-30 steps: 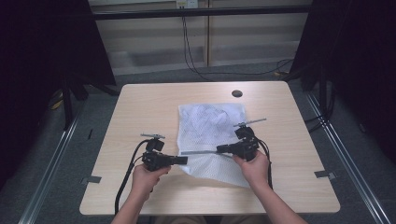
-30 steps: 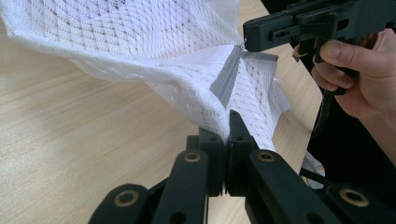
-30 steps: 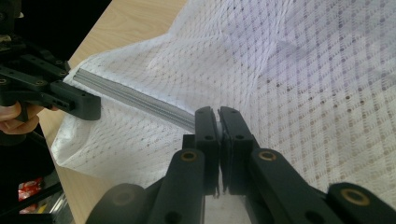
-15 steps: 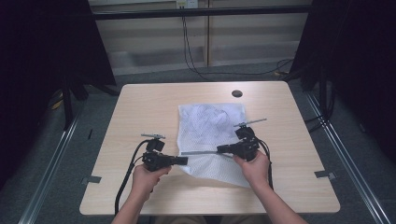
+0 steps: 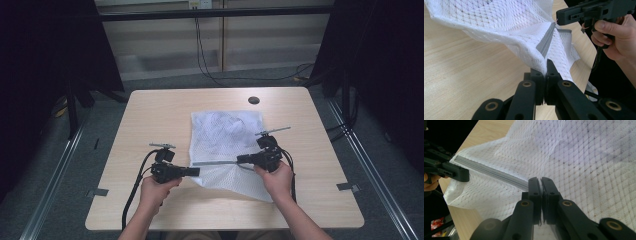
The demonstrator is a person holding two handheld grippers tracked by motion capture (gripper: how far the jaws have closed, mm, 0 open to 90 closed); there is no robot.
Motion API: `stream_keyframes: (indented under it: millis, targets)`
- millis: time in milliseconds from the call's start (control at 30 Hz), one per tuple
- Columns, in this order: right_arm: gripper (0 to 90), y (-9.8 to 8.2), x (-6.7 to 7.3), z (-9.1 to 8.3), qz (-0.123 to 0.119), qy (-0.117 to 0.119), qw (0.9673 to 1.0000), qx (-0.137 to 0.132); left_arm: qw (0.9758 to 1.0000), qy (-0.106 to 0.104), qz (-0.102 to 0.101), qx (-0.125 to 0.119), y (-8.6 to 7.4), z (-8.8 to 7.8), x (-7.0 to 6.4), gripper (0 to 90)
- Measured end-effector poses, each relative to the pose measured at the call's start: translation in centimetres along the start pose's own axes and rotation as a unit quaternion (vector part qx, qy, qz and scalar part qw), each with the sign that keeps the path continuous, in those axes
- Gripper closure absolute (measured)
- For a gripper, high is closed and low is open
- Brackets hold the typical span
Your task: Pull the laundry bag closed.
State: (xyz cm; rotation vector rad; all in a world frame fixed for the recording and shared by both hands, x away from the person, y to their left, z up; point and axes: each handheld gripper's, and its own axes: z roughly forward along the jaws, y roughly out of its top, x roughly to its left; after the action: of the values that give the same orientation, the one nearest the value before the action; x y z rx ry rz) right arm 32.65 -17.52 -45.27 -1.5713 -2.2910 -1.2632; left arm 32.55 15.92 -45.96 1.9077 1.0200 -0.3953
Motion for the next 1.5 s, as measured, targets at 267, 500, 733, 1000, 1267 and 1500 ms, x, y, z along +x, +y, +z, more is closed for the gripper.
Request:
stream_keyframes:
  millis: [267, 500, 733, 1000, 1267, 1500]
  targets:
    - [86.8, 0.03, -0.12, -0.02, 0.003, -0.002, 1.0, 0.0, 1.0, 0.0, 0.001, 0.001, -0.01, 0.01, 0.0, 88.8]
    - [86.8, 0.04, -0.3, -0.12, 0.002, -0.006, 1.0, -0.003, 1.0, -0.003, 0.004, 0.004, -0.01, -0.08, 0.03, 88.8]
    - [86.8, 0.04, -0.35, -0.16, 0.004, -0.007, 1.0, -0.005, 1.0, -0.002, 0.001, 0.0, -0.03, 0.01, -0.04, 88.8]
    - [86.8, 0.12, -0.23, -0.02, -0.003, -0.015, 0.9999, 0.0, 1.0, 0.0, -0.001, 0.0, -0.08, 0.1, -0.05, 88.8]
    - [86.8, 0.09, -0.43, -0.14, 0.001, -0.017, 0.9999, -0.001, 1.0, -0.001, 0.0, 0.003, -0.09, 0.13, 0.02, 88.8]
    - [86.8, 0.03, -0.68, -0.33, 0.006, -0.015, 0.9999, -0.001, 1.0, -0.002, 0.005, 0.007, -0.11, 0.04, 0.08, 88.8]
